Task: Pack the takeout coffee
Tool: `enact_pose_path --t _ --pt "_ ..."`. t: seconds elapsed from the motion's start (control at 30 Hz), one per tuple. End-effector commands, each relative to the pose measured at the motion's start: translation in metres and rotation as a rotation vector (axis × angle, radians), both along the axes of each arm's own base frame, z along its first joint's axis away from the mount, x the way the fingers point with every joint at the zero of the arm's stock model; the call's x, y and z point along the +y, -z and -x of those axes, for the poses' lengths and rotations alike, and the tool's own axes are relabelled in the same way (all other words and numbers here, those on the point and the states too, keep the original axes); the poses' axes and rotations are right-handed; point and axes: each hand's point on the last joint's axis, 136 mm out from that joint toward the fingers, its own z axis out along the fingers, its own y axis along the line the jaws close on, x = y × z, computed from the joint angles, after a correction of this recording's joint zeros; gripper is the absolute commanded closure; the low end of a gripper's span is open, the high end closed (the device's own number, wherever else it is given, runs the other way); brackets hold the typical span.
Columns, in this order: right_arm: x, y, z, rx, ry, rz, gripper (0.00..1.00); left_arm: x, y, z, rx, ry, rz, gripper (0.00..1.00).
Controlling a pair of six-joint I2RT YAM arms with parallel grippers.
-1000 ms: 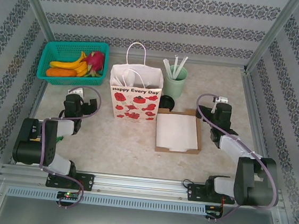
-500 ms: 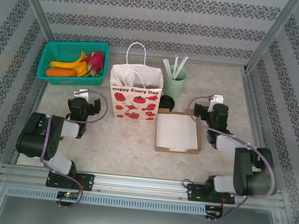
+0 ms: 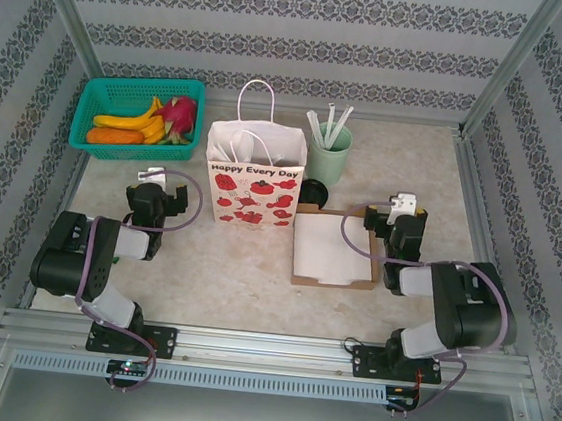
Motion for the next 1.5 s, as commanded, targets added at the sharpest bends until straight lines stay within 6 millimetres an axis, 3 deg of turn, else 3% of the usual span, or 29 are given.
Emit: enact_pose_path --t 0.0,0.1,0.37,0.43,0.5,0.6,1.47 --pt "-0.009 -0.012 -0.009 -0.027 0.051 -0.033 0.02 -0.001 -0.016 -0.008 -0.059 0.000 -0.010 0.01" --pt "-0.028 -0.015 -0.011 -0.043 0.137 -0.069 0.02 -0.001 -0.016 -0.008 -0.061 -0.001 -0.011 0.01" --pt "-0.028 -0.020 -0.015 -0.054 0.137 -0.070 0.02 -0.001 -0.016 -0.008 -0.060 -0.001 -0.010 0.01" --pt "-0.020 -0.019 -0.017 -0.046 0.089 -0.068 0.02 -0.001 -0.017 -0.008 -0.061 -0.001 -0.010 0.01" --pt "0.008 -0.018 -0.023 -0.018 -0.109 -0.100 0.02 -0.001 -0.016 -0.008 -0.061 0.001 -0.010 0.01" --pt "0.012 -0.018 -0.021 -0.023 -0.186 -0.149 0.02 -0.002 -0.016 -0.008 -0.061 0.004 -0.010 0.01" --pt "0.006 -0.018 -0.021 -0.019 -0.124 -0.124 0.02 -0.007 -0.014 -0.011 -0.047 0.044 -0.002 0.01"
